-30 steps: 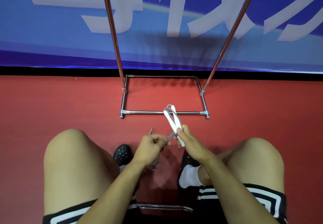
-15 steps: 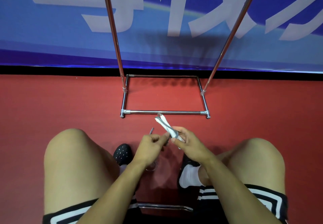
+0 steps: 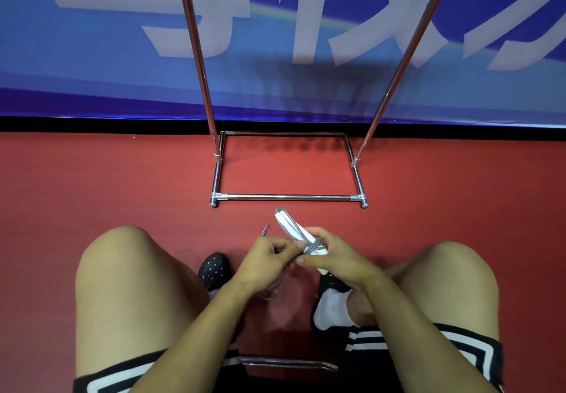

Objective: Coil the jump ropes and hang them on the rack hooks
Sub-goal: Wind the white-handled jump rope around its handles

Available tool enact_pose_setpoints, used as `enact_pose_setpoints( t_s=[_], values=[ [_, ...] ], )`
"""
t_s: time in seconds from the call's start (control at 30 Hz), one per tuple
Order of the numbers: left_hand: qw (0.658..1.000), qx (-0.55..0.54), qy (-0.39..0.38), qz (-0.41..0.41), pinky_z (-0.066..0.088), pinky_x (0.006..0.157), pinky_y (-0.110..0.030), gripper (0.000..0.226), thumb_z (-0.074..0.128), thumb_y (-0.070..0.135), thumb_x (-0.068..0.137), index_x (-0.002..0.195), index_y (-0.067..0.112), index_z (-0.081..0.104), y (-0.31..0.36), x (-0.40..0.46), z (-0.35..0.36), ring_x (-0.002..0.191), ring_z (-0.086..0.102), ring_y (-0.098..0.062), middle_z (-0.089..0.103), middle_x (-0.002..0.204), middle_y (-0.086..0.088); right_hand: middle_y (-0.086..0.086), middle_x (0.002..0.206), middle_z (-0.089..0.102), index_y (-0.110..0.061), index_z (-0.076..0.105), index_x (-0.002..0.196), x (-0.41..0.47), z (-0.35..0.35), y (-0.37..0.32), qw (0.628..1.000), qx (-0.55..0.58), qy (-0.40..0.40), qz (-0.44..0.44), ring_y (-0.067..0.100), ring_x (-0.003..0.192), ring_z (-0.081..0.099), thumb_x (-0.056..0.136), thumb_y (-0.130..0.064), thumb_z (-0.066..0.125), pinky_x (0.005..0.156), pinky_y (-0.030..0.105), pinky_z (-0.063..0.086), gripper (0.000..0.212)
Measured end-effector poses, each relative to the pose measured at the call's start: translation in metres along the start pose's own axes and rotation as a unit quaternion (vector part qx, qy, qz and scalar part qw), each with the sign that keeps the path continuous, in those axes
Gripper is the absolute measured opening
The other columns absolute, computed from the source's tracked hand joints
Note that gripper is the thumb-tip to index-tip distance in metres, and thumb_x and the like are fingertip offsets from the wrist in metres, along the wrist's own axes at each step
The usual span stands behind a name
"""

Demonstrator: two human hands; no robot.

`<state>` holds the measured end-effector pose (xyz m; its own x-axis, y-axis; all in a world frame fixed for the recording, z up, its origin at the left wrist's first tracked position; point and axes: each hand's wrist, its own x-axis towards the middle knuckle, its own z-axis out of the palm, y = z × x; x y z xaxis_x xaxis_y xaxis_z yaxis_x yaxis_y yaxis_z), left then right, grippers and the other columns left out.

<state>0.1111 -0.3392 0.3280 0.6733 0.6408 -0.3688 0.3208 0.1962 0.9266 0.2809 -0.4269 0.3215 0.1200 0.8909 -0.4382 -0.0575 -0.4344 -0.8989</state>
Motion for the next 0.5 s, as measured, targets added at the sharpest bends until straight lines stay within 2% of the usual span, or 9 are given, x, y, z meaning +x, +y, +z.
enact_pose_setpoints(
  t_s=[0.07, 0.13, 0.2, 0.27, 0.37, 0.5],
  values=[
    [1.0, -0.012, -0.018, -0.005, 0.037, 0.062, -0.045, 0.047, 0.069, 0.05, 0.091, 0.079, 0.005, 0.071, -0.001, -0.001, 0.002, 0.063, 0.046, -0.029, 0.055, 0.066, -0.017, 0.009, 0.106, 0.074, -0.015, 0.066, 0.125, -0.003, 0.0, -0.001, 0.997, 0.046, -0.057, 0.013, 0.025, 0.101, 0.07, 0.088, -0.008, 0.079, 0.093, 0.044, 0.057, 0.039],
    [1.0, -0.013, -0.024, -0.005, 0.037, 0.063, -0.046, 0.044, 0.068, 0.053, 0.089, 0.078, 0.011, 0.072, 0.0, -0.002, 0.001, 0.064, 0.044, -0.029, 0.054, 0.066, -0.017, 0.007, 0.097, 0.076, -0.01, 0.063, 0.12, -0.008, 0.004, -0.007, 0.996, 0.052, -0.072, 0.021, 0.026, 0.09, 0.073, 0.094, -0.001, 0.069, 0.08, 0.037, 0.06, 0.028],
    [1.0, -0.009, -0.024, -0.005, 0.038, 0.064, -0.046, 0.047, 0.068, 0.055, 0.088, 0.081, 0.009, 0.074, 0.004, -0.004, 0.0, 0.064, 0.046, -0.029, 0.057, 0.066, -0.016, 0.002, 0.088, 0.075, -0.01, 0.059, 0.121, -0.009, 0.005, -0.01, 0.998, 0.001, -0.056, 0.003, 0.022, 0.072, 0.072, 0.096, -0.005, 0.069, 0.064, 0.03, 0.057, 0.027],
    [1.0, -0.005, -0.026, -0.011, 0.04, 0.065, -0.043, 0.047, 0.067, 0.047, 0.095, 0.082, 0.003, 0.073, 0.007, -0.005, -0.001, 0.063, 0.049, -0.028, 0.062, 0.065, -0.011, 0.004, 0.088, 0.073, -0.011, 0.055, 0.126, -0.009, 0.004, -0.011, 0.998, -0.033, -0.055, -0.017, 0.019, 0.058, 0.063, 0.097, -0.012, 0.07, 0.055, 0.028, 0.05, 0.033],
    [0.999, -0.005, -0.034, -0.02, 0.048, 0.06, -0.034, 0.041, 0.063, 0.034, 0.101, 0.077, 0.001, 0.071, 0.009, -0.005, -0.002, 0.057, 0.055, -0.023, 0.065, 0.061, -0.008, 0.007, 0.089, 0.069, -0.019, 0.051, 0.128, -0.009, 0.005, -0.011, 0.995, -0.048, -0.083, -0.032, 0.02, 0.056, 0.055, 0.099, -0.019, 0.068, 0.053, 0.027, 0.047, 0.034],
    [0.999, -0.018, -0.024, -0.043, 0.053, 0.054, -0.026, 0.043, 0.065, 0.037, 0.099, 0.084, -0.003, 0.072, 0.01, -0.006, -0.002, 0.055, 0.06, -0.018, 0.068, 0.067, -0.01, 0.007, 0.086, 0.068, -0.022, 0.053, 0.121, -0.009, 0.006, -0.012, 0.994, -0.074, -0.071, -0.039, 0.02, 0.061, 0.063, 0.1, -0.015, 0.067, 0.057, 0.028, 0.051, 0.026]
  ],
)
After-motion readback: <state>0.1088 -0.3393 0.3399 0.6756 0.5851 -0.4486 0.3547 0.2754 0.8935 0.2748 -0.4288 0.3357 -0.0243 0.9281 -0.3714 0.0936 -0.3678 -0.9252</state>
